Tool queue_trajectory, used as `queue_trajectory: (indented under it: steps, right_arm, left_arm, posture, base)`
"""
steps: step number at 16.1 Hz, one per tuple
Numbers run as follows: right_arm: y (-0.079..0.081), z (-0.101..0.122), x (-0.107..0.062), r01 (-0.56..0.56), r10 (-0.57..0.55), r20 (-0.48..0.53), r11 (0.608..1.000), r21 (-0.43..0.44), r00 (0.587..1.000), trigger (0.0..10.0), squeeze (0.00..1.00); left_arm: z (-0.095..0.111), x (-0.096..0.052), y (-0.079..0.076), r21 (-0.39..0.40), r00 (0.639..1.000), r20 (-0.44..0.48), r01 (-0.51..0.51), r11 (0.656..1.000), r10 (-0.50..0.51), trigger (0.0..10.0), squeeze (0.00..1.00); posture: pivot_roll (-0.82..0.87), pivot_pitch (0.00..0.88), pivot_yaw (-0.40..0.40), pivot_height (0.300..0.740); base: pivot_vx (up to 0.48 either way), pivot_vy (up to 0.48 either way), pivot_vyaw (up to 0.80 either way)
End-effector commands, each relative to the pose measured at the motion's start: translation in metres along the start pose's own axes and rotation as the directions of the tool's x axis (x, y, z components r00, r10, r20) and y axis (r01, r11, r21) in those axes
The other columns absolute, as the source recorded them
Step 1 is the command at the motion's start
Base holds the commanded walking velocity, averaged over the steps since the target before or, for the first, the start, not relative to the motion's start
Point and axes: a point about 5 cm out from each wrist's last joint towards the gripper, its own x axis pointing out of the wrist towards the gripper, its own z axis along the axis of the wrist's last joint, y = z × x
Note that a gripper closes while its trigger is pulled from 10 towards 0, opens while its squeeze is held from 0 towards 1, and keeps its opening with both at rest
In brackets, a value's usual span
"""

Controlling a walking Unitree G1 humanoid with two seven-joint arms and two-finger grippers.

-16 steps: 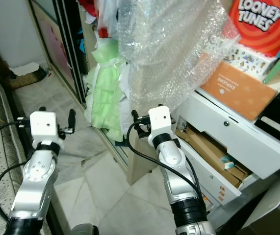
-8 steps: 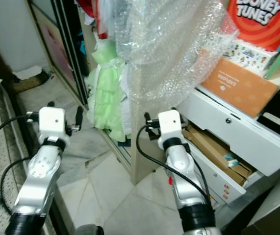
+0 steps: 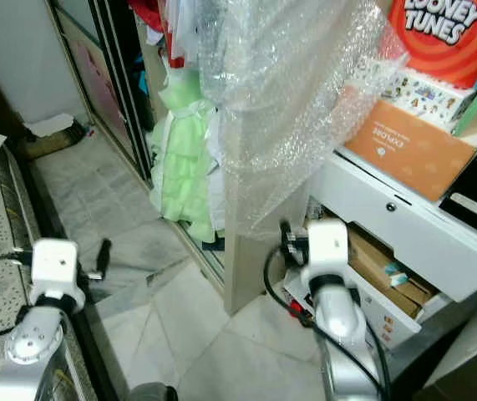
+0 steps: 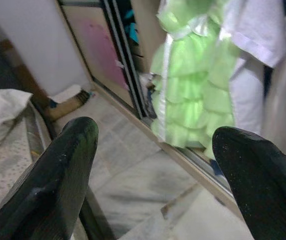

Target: Clean up the room

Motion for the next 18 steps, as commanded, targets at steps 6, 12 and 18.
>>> queue_trajectory:
  steps: [6, 12, 18]
  right_arm:
    - [0.012, 0.006, 0.005, -0.029, 0.029, 0.003, 0.999, 0.022, 1.0, 10.0, 0.0]
    - [0.017, 0.011, 0.011, -0.075, 0.075, 0.014, 0.997, 0.006, 0.997, 10.0, 0.0]
    - [0.02, 0.012, 0.013, -0.094, 0.094, 0.021, 0.996, 0.002, 0.995, 10.0, 0.0]
  left_arm:
    - [0.005, -0.002, -0.009, -0.04, 0.998, 0.013, 0.058, 0.998, -0.057, 10.0, 0.0]
    - [0.014, 0.006, -0.011, -0.058, 0.998, 0.041, 0.051, 0.997, -0.049, 10.0, 0.0]
    - [0.021, 0.013, -0.016, -0.053, 0.996, 0.078, 0.055, 0.997, -0.051, 10.0, 0.0]
  posture:
    - [0.04, 0.0, 0.01, 0.74]
    - [0.04, 0.0, -0.002, 0.74]
    - [0.04, 0.0, -0.006, 0.74]
  base:
    - [0.0, 0.0, 0.49]
    - [0.0, 0.0, 0.8]
    - [0.0, 0.0, 0.8]
